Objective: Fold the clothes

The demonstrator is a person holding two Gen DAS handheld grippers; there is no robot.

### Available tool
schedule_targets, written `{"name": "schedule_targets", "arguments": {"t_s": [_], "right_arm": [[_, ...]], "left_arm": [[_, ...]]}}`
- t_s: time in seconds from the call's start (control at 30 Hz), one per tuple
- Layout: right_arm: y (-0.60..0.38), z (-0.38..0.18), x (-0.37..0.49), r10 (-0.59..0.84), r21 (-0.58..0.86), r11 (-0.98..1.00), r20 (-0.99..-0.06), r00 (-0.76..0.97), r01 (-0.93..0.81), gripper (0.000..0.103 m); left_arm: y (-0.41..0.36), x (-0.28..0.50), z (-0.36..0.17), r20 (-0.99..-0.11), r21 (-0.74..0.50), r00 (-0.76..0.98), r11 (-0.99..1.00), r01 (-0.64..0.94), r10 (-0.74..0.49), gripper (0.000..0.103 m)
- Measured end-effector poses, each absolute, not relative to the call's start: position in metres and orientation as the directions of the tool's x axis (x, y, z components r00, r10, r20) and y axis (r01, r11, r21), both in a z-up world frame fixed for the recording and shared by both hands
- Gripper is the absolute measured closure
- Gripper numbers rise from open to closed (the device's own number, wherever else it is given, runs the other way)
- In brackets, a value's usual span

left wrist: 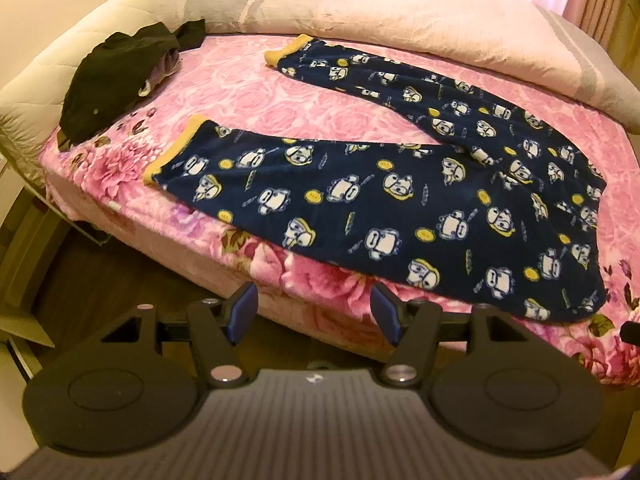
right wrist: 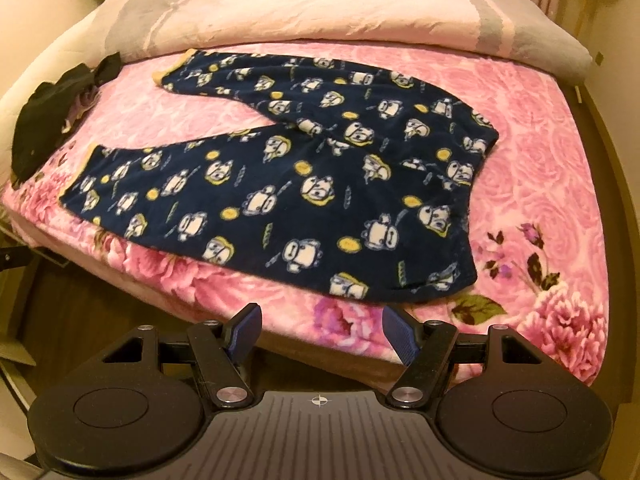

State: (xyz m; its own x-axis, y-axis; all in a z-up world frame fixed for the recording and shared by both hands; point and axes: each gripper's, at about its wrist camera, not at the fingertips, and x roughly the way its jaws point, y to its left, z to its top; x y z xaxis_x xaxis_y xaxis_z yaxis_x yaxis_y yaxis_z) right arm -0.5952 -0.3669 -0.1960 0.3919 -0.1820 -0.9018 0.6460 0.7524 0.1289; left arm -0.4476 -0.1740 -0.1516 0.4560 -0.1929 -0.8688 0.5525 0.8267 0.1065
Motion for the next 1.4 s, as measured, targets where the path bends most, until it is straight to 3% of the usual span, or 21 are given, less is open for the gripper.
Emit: {"name": "schedule_targets", "arguments": {"t_s": [0.2, 0.53, 0.8, 1.1, 1.4], "right_arm": [[-0.390, -0.206, -0.571, -0.197, 0.121, 0.703, -0.914, 0.355, 0.701, 0.033], [-0.447, -0.220, -0.498, -0.274, 0.065, 0.500, -0.934, 0.229, 0.863, 0.033], [-0.465, -0.226, -0.457, -0.323, 0.118, 0.263, -0.925, 0.202, 0.958, 0.033], [-0.480, -0.258, -0.446, -0.313, 0.064, 0.176, -0.943, 0.117, 0.982, 0.033], [-0.551, -0.309, -0.430, -0.350, 0.037, 0.283, -0.926, 0.139, 0.958, 0.033]], "left_arm": [[-0.197, -0.397, -0.162, -0.880, 0.096, 0.428, 0.804, 0.587, -0.208, 0.044], [-0.248, -0.237, -0.163, -0.896, 0.105, 0.378, 0.714, 0.692, -0.235, 0.044], [-0.317, -0.136, -0.183, -0.890, 0.065, 0.274, 0.496, 0.866, -0.363, 0.045], [-0.395, -0.095, -0.242, -0.895, 0.053, 0.180, 0.305, 0.951, -0.407, 0.045], [-0.466, -0.077, -0.307, -0.874, 0.048, 0.105, 0.130, 0.990, -0.475, 0.045]]}}
